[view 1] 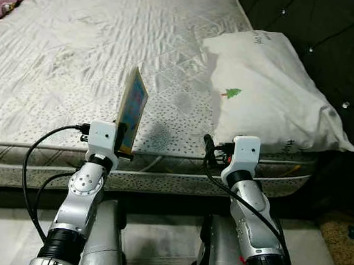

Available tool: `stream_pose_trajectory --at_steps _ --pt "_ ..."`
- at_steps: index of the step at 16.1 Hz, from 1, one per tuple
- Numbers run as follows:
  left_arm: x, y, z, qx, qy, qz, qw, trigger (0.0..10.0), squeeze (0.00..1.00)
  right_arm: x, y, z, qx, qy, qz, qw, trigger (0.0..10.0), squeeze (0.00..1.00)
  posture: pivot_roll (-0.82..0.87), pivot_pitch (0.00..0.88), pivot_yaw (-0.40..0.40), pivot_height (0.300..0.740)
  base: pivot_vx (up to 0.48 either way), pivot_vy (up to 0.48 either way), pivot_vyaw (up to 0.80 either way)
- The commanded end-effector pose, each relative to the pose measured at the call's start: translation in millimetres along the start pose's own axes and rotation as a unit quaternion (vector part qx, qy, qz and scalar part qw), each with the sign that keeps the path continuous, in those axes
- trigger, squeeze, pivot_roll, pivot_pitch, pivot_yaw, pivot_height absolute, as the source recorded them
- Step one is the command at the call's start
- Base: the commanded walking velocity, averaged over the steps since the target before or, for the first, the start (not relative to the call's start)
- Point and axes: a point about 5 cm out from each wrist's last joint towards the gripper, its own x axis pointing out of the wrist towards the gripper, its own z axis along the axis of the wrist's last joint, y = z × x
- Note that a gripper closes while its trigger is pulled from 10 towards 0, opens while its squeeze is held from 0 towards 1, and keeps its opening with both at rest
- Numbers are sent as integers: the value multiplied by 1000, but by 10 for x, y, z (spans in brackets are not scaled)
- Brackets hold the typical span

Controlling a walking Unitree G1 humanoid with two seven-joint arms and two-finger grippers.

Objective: Clean up the room

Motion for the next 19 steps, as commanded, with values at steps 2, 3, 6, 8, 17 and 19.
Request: stream_pose_trajectory --at_steps 2,3,6,8,17,19 --pt "44 -4 102 0 -26 -3 1000 10000 0 20 -1 18 -4 -4 -4 1000 10000 0 20 44 10 541 283 0 0" --pt "47 -8 103 -3 -27 -4 1000 10000 0 19 -2 18 -5 -4 -4 1000 10000 0 20 44 10 541 0 0 0" --pt "42 -19 100 1 -25 -8 1000 10000 0 13 -3 17 -5 -5 -4 1000 10000 0 21 49 9 541 0 0 0" --pt "44 -20 98 -3 -27 -10 1000 10000 0 13 -2 16 -5 -4 -4 1000 10000 0 21 49 9 541 0 0 0" --pt "63 -36 102 -3 -26 -17 1000 10000 0 28 3 21 -7 -8 -4 1000 10000 0 21 44 10 496 55 0 0" --pt "62 -65 103 -7 -27 -30 999 10000 0 33 0 21 -8 -8 -5 1000 10000 0 19 42 11 496 126 0 0"
